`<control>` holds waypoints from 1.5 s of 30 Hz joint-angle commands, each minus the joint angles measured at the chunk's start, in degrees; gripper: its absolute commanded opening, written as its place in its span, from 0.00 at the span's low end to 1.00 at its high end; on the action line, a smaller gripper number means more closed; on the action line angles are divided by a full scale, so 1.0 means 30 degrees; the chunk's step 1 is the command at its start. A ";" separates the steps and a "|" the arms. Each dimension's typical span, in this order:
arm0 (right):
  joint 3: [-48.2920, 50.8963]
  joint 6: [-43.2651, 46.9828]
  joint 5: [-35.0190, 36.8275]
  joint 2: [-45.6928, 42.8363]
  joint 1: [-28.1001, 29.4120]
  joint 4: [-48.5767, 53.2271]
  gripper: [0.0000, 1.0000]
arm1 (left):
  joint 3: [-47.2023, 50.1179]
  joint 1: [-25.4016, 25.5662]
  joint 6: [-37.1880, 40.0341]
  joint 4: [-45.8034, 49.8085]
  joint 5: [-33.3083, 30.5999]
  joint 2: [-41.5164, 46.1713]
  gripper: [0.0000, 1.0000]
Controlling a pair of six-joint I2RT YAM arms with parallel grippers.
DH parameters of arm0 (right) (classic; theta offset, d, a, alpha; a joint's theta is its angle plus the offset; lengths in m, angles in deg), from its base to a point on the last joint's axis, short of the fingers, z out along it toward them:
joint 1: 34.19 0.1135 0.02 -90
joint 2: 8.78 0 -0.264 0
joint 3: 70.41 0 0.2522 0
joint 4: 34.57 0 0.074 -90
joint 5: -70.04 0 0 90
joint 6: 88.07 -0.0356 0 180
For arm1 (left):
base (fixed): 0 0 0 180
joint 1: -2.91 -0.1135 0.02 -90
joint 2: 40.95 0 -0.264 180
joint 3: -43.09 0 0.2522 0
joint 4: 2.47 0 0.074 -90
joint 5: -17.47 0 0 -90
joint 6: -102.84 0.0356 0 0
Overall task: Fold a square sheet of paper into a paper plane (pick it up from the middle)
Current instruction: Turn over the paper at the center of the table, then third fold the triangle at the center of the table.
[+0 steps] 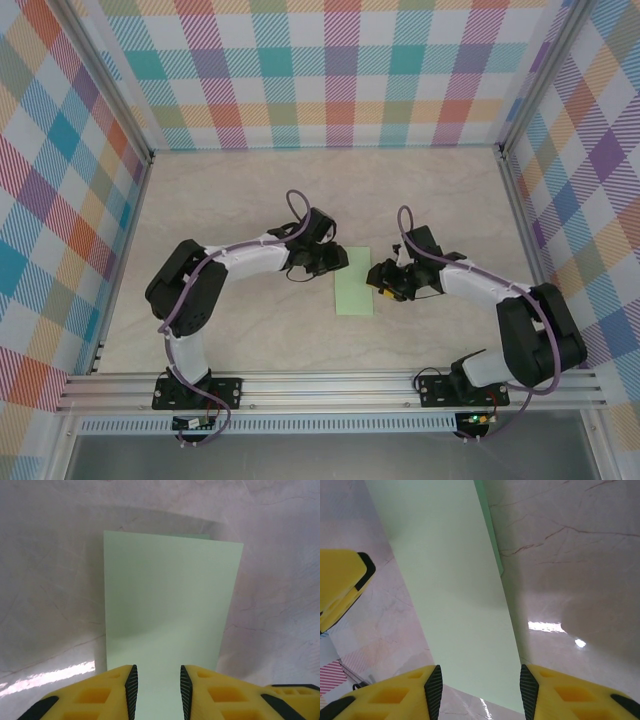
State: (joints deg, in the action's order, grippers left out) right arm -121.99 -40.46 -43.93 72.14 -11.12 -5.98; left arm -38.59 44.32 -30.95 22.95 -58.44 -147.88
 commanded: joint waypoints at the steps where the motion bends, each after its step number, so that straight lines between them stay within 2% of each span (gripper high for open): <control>1: 0.0432 0.0427 -0.1399 0.0775 -0.0047 -0.1143 0.46 | -0.1000 0.0157 0.0419 -0.0168 0.0332 -0.0926 0.31; 9: 0.1058 0.0377 -0.1499 0.1106 -0.0044 -0.1780 0.47 | -0.1433 0.0172 0.0816 0.0793 -0.0461 -0.1897 0.30; 31: 0.0545 0.0214 -0.3195 0.2527 -0.0055 -0.3571 0.43 | -0.1526 0.0171 0.1324 0.1122 -0.0213 -0.2679 0.30; 40: 0.0324 0.0912 0.0714 0.0920 -0.0064 -0.0599 0.46 | -0.1608 0.0170 0.1459 0.1254 -0.0535 -0.2769 0.30; 45: 0.0855 0.0579 -0.1205 0.1540 -0.0072 -0.2170 0.46 | -0.1578 0.0146 0.1391 0.1261 -0.0452 -0.2850 0.30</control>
State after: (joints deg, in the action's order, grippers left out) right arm -119.83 -39.17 -44.98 75.92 -11.12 -10.75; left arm -42.59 44.32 -27.78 24.68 -58.92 -154.79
